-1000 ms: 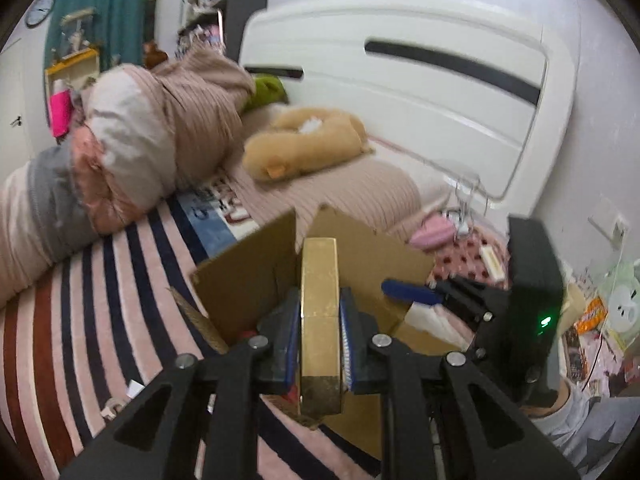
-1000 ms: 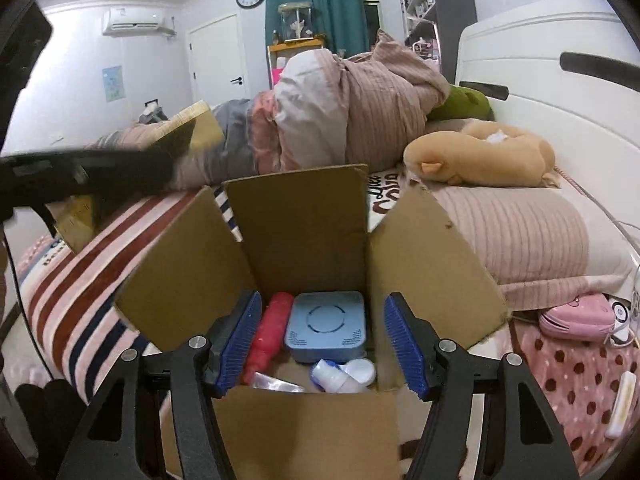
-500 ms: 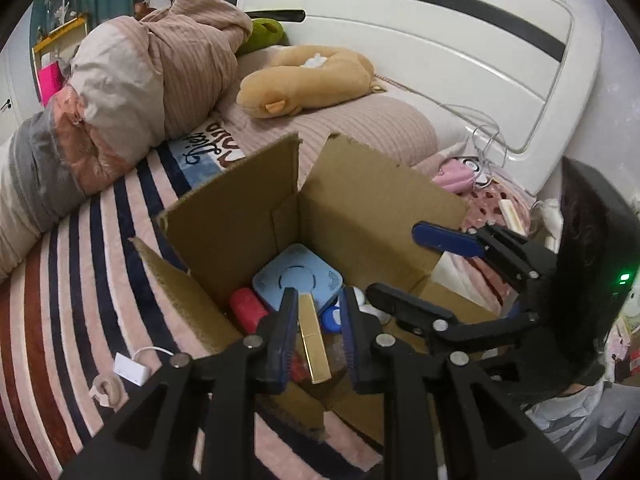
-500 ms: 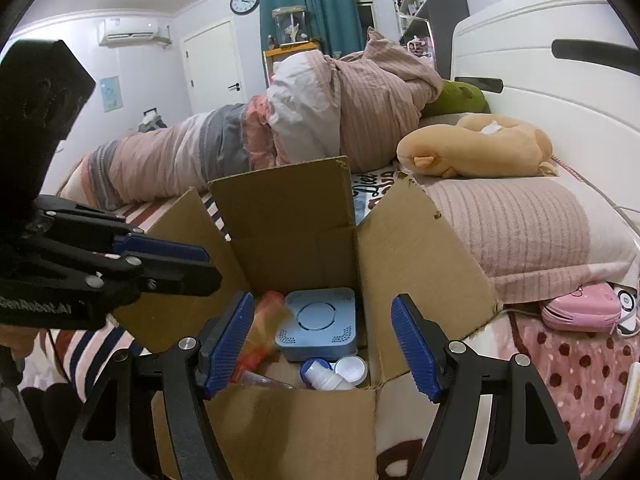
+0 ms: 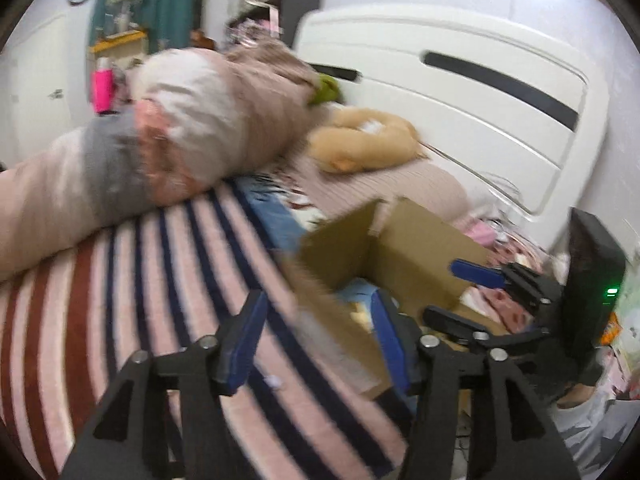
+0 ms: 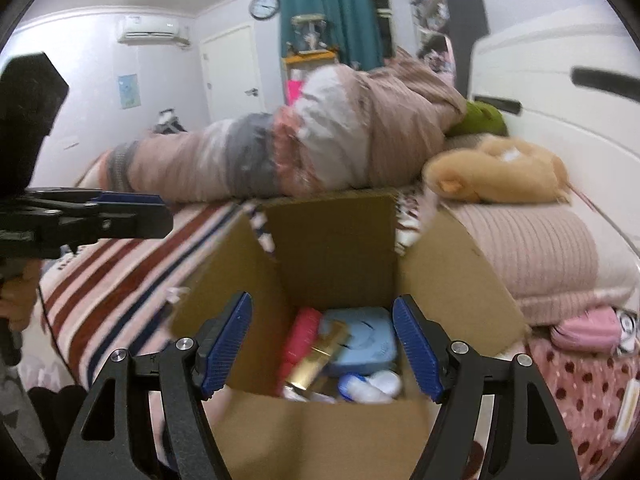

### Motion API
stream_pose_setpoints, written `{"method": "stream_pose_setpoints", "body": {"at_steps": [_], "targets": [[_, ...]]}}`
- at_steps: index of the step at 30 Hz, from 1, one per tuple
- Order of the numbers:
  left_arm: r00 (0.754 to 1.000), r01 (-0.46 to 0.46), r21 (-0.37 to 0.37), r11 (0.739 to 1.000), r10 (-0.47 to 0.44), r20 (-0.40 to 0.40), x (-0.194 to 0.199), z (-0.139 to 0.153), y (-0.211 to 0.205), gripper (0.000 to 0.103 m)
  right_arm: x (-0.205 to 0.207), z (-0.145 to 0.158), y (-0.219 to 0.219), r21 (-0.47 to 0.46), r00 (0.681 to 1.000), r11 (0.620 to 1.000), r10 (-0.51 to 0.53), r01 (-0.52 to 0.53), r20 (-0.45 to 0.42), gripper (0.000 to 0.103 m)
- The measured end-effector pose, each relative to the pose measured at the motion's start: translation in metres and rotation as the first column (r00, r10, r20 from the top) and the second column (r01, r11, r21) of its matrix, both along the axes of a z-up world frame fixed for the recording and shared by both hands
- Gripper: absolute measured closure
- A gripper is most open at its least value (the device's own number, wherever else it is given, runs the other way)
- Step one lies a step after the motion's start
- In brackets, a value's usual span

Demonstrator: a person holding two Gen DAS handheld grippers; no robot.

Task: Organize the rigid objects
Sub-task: 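Grasp the white card reader with the right gripper while the left grasps the tape roll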

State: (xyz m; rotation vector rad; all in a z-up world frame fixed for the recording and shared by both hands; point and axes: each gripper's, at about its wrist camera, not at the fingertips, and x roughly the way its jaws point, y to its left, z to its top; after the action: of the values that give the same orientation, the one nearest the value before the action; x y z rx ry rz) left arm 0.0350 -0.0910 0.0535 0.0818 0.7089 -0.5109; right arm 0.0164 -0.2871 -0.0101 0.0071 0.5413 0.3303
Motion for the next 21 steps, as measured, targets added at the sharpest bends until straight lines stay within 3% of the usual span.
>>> {"method": "stream_pose_setpoints", "body": {"at_steps": [4,11,16,21], "targets": [[0.991,-0.126,0.035,0.991,0.124,0.053,-0.003,-0.006,0.057,0.032,0.001,0.013,0.048,-0.008,0.992,0.992,0.124,-0.124,0.005,0.033],[0.964,-0.265,0.027,0.964,0.265,-0.032,0.01,-0.061,0.139,0.031,0.017,0.001,0.146,-0.054,0.942,0.941,0.33,-0.333,-0.061,0.03],[0.955,-0.272,0.041,0.961,0.275,-0.109,0.033,-0.111,0.157,0.032,0.038,-0.039,0.203,-0.186,0.938,0.922,0.319,-0.341,-0.137,0.025],[0.95,-0.26,0.062,0.964,0.267,-0.16,0.055,-0.148,0.159,0.032,0.068,-0.084,0.217,-0.164,0.922,0.922,0.307,-0.35,-0.236,0.025]]}}
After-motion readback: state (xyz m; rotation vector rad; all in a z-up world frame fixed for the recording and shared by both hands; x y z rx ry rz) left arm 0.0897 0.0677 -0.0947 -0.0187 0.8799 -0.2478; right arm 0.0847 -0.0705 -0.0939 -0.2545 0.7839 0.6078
